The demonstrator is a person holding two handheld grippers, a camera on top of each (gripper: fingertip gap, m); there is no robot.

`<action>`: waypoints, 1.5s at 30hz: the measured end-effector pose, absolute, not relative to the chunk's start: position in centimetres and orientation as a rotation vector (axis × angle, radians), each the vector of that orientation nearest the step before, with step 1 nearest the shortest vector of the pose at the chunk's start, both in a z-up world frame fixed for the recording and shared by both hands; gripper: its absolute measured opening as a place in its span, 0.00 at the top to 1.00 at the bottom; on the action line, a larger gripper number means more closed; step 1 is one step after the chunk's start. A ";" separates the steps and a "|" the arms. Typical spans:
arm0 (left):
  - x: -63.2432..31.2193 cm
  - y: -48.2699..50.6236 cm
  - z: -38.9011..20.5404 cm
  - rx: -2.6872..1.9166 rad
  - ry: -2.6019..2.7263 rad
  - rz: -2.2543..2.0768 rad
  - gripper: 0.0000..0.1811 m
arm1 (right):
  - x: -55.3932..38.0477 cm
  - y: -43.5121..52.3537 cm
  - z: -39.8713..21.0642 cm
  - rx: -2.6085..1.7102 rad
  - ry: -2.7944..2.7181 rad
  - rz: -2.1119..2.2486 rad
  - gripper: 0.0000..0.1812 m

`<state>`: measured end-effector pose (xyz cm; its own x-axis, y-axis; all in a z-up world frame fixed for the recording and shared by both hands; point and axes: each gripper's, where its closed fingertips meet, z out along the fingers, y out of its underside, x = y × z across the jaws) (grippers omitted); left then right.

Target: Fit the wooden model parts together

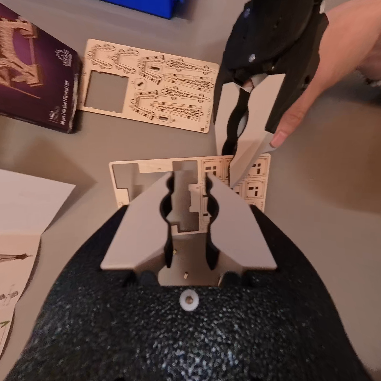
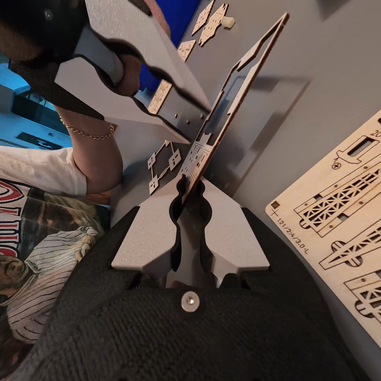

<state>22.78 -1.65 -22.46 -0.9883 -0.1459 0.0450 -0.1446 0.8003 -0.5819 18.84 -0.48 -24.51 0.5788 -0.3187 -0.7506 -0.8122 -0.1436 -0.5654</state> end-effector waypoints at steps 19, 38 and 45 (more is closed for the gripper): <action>22.7 -1.2 -24.1 -0.264 3.017 -0.972 0.67 | 18.7 -0.4 -24.5 -1.719 0.939 0.582 0.96; 22.6 -1.8 -24.1 -0.301 3.025 -0.998 0.68 | 18.7 -0.4 -24.5 -1.723 0.938 0.582 0.96; 22.5 -1.8 -24.6 -0.306 3.033 -0.963 0.66 | 18.7 -0.4 -24.6 -1.726 0.943 0.582 0.96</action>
